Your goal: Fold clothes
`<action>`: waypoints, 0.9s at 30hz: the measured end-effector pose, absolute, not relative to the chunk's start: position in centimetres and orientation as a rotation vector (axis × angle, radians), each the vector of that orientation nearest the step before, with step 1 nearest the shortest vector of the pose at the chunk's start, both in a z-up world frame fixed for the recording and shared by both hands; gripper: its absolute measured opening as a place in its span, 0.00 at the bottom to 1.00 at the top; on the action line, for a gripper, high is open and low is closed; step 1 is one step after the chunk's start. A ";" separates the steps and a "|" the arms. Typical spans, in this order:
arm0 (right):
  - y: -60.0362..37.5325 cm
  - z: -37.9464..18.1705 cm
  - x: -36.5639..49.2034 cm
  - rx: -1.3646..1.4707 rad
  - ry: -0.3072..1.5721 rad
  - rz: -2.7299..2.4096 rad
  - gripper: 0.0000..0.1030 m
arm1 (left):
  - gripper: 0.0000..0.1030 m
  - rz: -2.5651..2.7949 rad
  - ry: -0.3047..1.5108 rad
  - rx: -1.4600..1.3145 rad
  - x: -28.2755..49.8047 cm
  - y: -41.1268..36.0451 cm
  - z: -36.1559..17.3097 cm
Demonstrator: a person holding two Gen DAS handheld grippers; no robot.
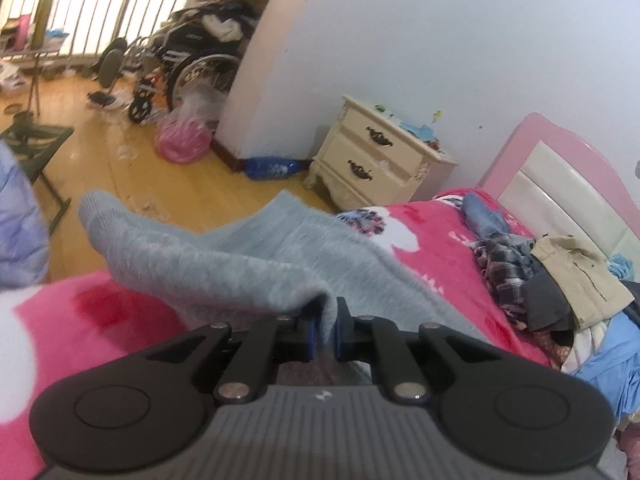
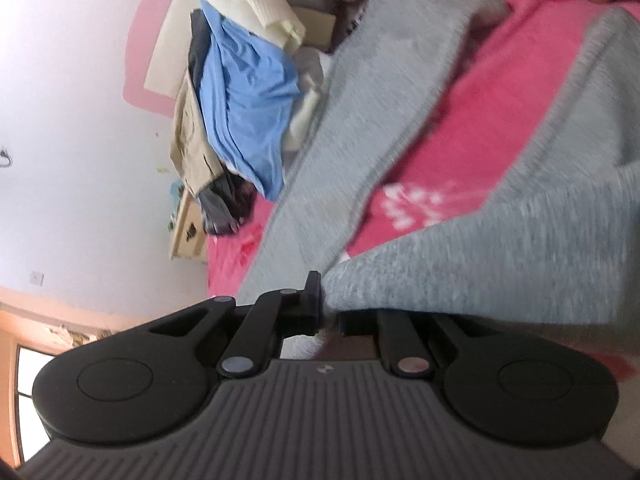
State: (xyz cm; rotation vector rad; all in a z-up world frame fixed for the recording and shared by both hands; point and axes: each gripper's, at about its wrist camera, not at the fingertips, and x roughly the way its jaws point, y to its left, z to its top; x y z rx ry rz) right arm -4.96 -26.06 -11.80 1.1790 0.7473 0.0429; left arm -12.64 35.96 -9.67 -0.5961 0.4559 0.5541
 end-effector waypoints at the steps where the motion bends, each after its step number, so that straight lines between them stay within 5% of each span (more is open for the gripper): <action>1: -26.0 -11.7 -4.4 1.185 0.733 0.039 0.06 | 0.09 0.549 0.451 -0.589 -11.9 35.9 -9.5; 27: -27.9 -13.8 10.0 1.303 0.671 -0.012 0.06 | 0.09 0.524 0.581 -0.462 9.8 35.1 -8.5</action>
